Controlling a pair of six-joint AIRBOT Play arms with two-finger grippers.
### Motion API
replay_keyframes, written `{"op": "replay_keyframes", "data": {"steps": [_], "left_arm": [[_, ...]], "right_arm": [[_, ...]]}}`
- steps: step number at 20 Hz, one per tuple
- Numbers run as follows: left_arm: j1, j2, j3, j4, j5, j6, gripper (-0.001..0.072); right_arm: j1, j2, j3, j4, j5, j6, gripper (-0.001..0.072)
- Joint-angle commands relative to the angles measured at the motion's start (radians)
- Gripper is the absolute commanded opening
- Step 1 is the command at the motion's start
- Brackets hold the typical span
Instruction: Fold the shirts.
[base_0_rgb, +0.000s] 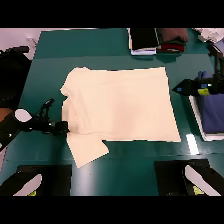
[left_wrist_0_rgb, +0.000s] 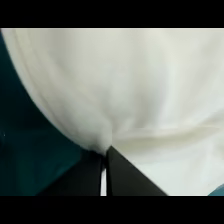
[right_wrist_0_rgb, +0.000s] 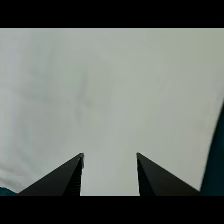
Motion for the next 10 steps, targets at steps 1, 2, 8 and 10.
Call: {"op": "replay_keyframes", "data": {"steps": [1,2,8,10], "left_arm": [[-0.01,0.001,0.091,-0.003,-0.054,0.007,0.0023],[-0.01,0.001,0.117,-0.002,-0.056,0.009,0.0023],[-0.01,0.002,0.182,-0.002,-0.045,0.034,0.0023],[-0.01,0.002,0.182,-0.002,-0.045,0.034,0.0023]], "right_arm": [[-0.161,0.008,-0.076,-0.179,0.171,0.001,0.0382],[-0.219,0.008,-0.133,-0.222,0.184,0.001,0.0391],[-0.423,-0.071,-0.449,-0.23,0.15,0.0,0.055],[-0.404,-0.105,-0.502,-0.196,0.11,-0.001,0.048]]}}
